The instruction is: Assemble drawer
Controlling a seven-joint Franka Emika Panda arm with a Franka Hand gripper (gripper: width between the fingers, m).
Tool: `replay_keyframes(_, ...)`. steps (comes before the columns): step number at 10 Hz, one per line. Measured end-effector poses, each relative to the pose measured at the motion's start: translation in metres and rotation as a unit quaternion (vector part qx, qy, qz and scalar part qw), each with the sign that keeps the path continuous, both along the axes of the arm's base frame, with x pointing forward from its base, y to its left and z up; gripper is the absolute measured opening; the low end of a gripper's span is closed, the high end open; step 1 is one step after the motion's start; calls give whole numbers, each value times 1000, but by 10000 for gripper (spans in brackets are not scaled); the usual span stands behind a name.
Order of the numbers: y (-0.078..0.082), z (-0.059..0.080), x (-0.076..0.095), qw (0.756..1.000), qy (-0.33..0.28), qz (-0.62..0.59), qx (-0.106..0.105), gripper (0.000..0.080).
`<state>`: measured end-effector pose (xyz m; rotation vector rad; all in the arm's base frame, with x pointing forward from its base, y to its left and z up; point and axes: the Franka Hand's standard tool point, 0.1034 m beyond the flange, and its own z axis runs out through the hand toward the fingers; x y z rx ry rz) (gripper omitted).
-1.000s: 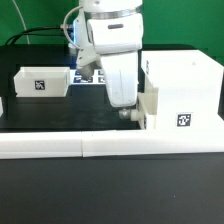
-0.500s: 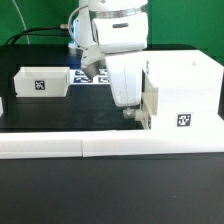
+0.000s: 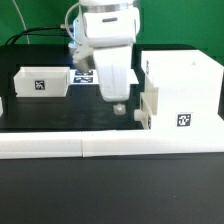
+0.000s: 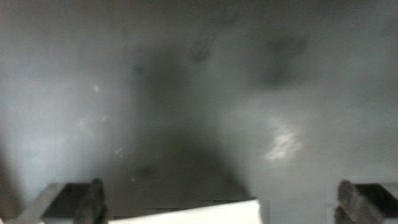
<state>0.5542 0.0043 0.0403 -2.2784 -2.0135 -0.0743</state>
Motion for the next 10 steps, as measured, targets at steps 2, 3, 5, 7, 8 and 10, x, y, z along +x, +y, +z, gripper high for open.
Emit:
replay_keyframes(2,-15,10,-19,1000,-7,-22,-8,649)
replay_keyframes(3,-21,9,-24,1000,-2,-26,-9,649)
replay_keyframes(5,-21,8,-24,1000,-1,-27,-9,649)
replay_keyframes(7,-33,13,-31,999,-11,-40,-13,649)
replay_keyframes(8,-43,21,-46,997,-20,-65,-19,649)
replay_keyframes(10,-52,27,-67,993,-15,-114,-25,649)
